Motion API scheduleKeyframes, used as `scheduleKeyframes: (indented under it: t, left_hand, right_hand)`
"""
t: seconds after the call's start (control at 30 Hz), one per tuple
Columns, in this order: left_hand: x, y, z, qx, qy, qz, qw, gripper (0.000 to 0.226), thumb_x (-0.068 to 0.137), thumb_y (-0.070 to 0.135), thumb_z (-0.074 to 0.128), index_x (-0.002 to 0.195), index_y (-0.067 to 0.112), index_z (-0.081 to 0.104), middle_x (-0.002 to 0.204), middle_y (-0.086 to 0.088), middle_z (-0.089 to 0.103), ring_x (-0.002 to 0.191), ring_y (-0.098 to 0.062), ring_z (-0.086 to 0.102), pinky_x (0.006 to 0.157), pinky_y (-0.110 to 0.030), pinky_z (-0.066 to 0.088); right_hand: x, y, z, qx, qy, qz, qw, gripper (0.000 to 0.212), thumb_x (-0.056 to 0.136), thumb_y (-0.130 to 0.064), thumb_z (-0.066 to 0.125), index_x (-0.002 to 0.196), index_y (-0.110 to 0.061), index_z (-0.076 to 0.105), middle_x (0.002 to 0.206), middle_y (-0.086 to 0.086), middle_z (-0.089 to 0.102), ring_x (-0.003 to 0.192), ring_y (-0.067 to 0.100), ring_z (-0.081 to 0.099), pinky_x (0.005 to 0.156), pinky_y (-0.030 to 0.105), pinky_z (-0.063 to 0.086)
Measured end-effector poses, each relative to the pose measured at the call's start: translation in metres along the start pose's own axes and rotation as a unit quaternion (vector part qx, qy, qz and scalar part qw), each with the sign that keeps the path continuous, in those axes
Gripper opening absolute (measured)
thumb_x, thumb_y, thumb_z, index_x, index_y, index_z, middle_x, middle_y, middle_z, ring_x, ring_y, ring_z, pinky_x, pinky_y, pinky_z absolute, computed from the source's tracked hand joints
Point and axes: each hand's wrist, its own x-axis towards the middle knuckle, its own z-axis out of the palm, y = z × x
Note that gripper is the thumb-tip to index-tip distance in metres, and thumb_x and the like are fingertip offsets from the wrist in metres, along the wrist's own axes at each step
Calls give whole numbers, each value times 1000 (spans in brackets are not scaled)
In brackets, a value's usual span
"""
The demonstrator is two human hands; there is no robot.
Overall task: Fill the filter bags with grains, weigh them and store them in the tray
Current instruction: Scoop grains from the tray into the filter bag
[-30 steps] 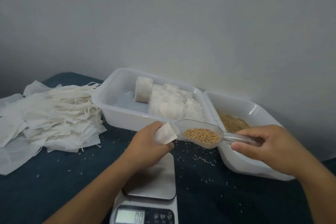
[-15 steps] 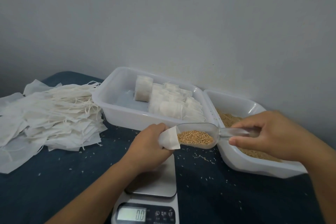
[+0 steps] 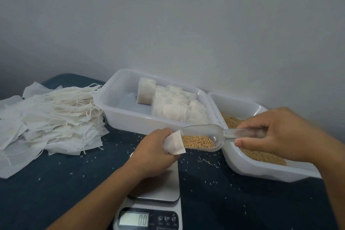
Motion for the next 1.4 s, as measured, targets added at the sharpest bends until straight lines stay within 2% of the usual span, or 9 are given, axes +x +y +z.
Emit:
scheduleKeyframes:
  t: [0.33, 0.5, 0.7, 0.8, 1.0, 1.13, 1.27, 1.33, 1.4]
  left_hand:
    - [0, -2, 1, -6, 0, -1, 1000, 35, 84, 42, 78, 112, 37, 58, 105, 16, 61, 95, -3, 58, 82, -27, 53]
    - [0, -2, 2, -12, -1, -5, 1000, 34, 83, 43, 79, 107, 40, 54, 103, 20, 59, 94, 0, 56, 75, -14, 47]
    - [0, 0, -1, -22, 2, -11, 1000, 29, 84, 41, 79, 97, 39, 53, 98, 19, 60, 90, -1, 58, 75, -19, 51]
    - [0, 1, -2, -42, 0, -18, 999, 27, 84, 40, 79, 96, 36, 55, 95, 17, 62, 88, -2, 59, 72, -22, 51]
    - [0, 5, -6, -151, 3, -39, 988, 22, 83, 33, 82, 97, 33, 64, 90, 14, 68, 82, 2, 62, 63, -11, 48]
    - [0, 10, -9, -238, 4, -62, 969, 27, 85, 25, 82, 108, 31, 69, 97, 14, 74, 87, -2, 68, 73, -15, 54]
    - [-1, 12, -15, -318, -2, -78, 945, 23, 87, 20, 79, 107, 28, 72, 87, 15, 74, 74, 3, 68, 62, -11, 49]
    - [-1, 15, -18, -350, -13, -80, 933, 14, 87, 20, 78, 93, 32, 74, 70, 20, 68, 59, 6, 60, 55, -9, 44]
    - [-1, 16, -20, -374, -21, -92, 923, 10, 80, 29, 77, 81, 39, 74, 66, 20, 62, 59, 4, 56, 58, -14, 43]
  right_hand:
    - [-3, -1, 2, -23, 14, -9, 1000, 9, 71, -53, 80, 80, -51, 78, 62, -20, 68, 61, 3, 60, 63, 20, 47]
    - [-6, 2, 2, -12, 28, -23, 999, 27, 69, -54, 78, 93, -62, 69, 63, -20, 69, 62, 3, 61, 63, 20, 48]
    - [-8, 15, 8, -3, 35, -10, 999, 14, 74, -52, 81, 86, -47, 77, 63, -12, 67, 59, 8, 59, 59, 16, 45]
    - [-9, 21, 14, 25, 26, 8, 999, 13, 76, -55, 80, 87, -50, 77, 67, -12, 69, 60, 7, 60, 60, 17, 46]
    - [-13, 35, 39, 103, 45, 38, 993, 32, 67, -67, 70, 93, -50, 77, 78, -8, 74, 72, 16, 66, 72, 35, 53]
    - [-15, 44, 57, 128, 77, 38, 988, 32, 74, -66, 69, 98, -46, 77, 80, -6, 74, 74, 19, 66, 76, 44, 55]
    - [-15, 51, 77, 178, 103, 44, 978, 33, 77, -67, 73, 95, -40, 78, 74, 1, 69, 66, 21, 60, 67, 39, 48]
    - [-12, 51, 88, 201, 119, 45, 971, 37, 78, -73, 73, 92, -40, 77, 69, 0, 66, 57, 10, 55, 61, 33, 42]
    - [-7, 47, 102, 246, 135, 50, 959, 40, 71, -74, 70, 90, -40, 77, 69, -1, 67, 56, 10, 56, 60, 28, 43]
